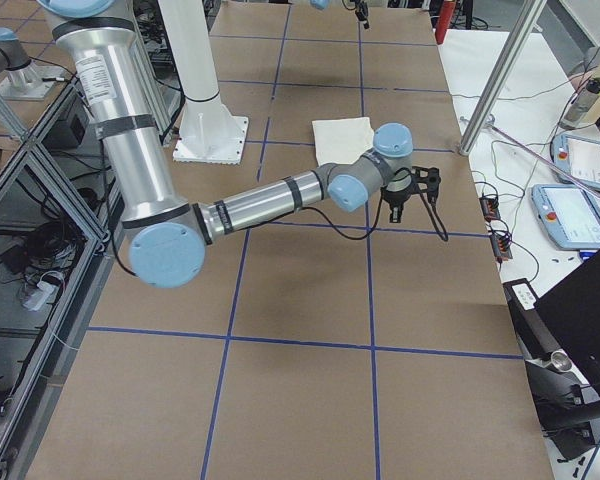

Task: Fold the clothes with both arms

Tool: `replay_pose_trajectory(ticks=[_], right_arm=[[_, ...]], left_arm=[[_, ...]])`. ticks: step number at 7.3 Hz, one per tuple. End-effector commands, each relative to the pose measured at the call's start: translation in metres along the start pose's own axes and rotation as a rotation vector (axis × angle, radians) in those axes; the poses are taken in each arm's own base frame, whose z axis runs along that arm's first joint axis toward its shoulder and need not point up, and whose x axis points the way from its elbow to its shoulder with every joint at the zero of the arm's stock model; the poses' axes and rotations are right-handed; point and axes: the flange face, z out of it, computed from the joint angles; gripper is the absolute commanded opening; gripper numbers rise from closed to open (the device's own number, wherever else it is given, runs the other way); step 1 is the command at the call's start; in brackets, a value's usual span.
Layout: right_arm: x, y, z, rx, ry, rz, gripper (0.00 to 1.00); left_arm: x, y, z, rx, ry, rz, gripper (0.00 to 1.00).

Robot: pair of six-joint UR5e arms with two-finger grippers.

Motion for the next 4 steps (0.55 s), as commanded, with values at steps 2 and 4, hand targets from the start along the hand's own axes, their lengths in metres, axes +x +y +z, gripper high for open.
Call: replay_pose_trajectory(ticks=[2, 4], right_arm=[[0.092, 0.034, -0.106, 0.021, 0.093, -0.125, 0.00], [0.119, 0.045, -0.097, -0.046, 0.121, -0.094, 0.00]], left_arm=[[-0.093, -0.079, -0.111, -0.128, -0.224, 0.130, 0.00], [-0.077, -0.074, -0.129, -0.269, -0.222, 0.010, 0.00]])
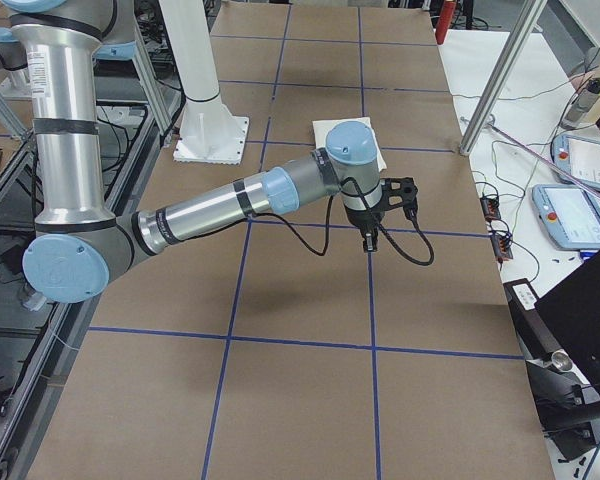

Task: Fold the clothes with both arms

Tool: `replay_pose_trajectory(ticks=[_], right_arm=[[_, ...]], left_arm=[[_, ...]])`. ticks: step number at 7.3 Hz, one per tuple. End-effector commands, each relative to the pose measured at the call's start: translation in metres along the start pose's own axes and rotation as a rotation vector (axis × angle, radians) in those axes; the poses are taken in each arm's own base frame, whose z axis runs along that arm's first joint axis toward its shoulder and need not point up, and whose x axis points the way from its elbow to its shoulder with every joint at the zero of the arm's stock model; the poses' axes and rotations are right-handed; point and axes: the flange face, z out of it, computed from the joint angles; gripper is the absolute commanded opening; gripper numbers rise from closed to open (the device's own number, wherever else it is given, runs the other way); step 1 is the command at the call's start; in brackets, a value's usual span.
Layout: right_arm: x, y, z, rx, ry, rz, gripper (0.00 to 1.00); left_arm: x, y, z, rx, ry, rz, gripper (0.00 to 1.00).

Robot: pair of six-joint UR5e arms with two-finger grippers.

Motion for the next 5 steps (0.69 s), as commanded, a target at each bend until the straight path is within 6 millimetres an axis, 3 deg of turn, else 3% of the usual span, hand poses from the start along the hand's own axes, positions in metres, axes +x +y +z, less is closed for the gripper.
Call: replay_pose_trajectory(ticks=[1, 2, 3, 4, 5], right_arm=[[0.044, 0.049, 0.027, -0.120, 0.034, 0.042, 0.00], [0.055, 0.066, 0.034, -0.165, 0.019, -0.017, 0.00], [0.054, 0.070, 0.038, -0.205, 0.022, -0.004, 0.00], [0.054, 0.074, 0.042, -0.217, 0.022, -0.009, 0.00], [0.059, 0.079, 0.046, -0.227, 0.022, -0.028, 0.06]], left_arm=[[0.015, 0.018, -0.030, -0.180, 0.034, -0.138, 0.00], [0.006, 0.080, -0.013, -0.250, 0.044, -0.192, 0.24], [-0.008, 0.116, 0.007, -0.216, 0.045, -0.164, 0.23], [-0.012, 0.144, 0.016, -0.203, 0.057, -0.157, 0.23], [-0.014, 0.150, 0.017, -0.206, 0.056, -0.150, 0.34]])
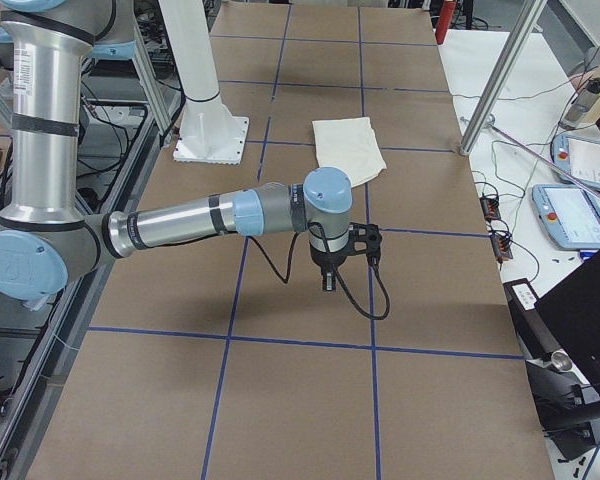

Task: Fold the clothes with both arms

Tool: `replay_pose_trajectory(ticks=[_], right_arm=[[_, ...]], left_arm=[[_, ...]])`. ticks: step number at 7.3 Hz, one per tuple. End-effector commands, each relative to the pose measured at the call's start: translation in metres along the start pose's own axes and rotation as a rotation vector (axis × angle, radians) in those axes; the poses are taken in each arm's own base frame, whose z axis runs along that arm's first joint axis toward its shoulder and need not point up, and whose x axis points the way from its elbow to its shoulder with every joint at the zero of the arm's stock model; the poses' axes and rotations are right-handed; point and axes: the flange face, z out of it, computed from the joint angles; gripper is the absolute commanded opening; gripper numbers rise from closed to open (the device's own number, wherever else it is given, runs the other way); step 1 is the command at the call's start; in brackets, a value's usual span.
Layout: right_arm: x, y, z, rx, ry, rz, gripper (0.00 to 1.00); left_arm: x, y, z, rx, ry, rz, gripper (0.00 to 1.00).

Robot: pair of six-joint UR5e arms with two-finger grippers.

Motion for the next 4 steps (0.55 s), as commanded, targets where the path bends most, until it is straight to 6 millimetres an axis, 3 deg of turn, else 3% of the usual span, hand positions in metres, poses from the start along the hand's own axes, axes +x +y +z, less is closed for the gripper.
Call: replay_pose_trajectory(ticks=[1, 4], right_arm=[[0.0107, 0.0152, 0.0137, -0.034, 0.000, -0.062, 0.99], [0.0112, 0.0159, 0.0140, -0.034, 0.002, -0.062, 1.00]], left_arm=[[-0.0071, 0.0252, 0.0137, -0.002, 0.014, 0.011, 0.99], [-0.0069, 0.0272, 0.0147, -0.003, 0.014, 0.014, 1.00]])
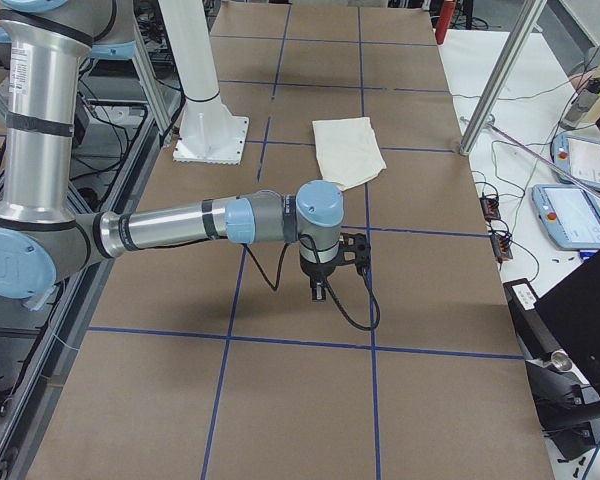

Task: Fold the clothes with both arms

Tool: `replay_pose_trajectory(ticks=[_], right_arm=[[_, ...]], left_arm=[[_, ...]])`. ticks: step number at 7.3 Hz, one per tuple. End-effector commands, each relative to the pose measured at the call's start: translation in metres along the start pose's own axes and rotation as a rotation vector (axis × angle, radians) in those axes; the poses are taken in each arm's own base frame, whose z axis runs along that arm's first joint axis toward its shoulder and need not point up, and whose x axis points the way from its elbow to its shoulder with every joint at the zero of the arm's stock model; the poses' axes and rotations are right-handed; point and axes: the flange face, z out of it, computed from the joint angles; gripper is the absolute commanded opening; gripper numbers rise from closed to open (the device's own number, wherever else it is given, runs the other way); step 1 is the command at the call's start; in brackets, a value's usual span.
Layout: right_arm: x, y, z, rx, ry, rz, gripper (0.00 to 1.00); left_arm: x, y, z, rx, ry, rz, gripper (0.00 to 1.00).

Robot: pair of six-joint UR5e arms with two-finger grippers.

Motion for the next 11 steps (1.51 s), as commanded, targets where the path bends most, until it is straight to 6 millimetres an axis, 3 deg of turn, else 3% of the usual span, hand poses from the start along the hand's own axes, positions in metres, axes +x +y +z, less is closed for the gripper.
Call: replay_pose_trajectory(ticks=[1, 5, 11], right_arm=[[0.000, 0.001, 0.002, -0.005, 0.001, 0.007, 1.00], [0.006, 0.006, 0.025, -0.057, 0.000, 0.019, 1.00], [0.011, 0.009, 0.029, -0.065, 0.000, 0.027, 1.00]], left_arm=[[0.000, 0.001, 0.001, -0.001, -0.001, 0.000, 1.00], [-0.003, 0.009, 0.008, -0.022, 0.002, -0.016, 1.00], [-0.002, 0.016, 0.012, -0.034, 0.005, -0.016, 1.00]])
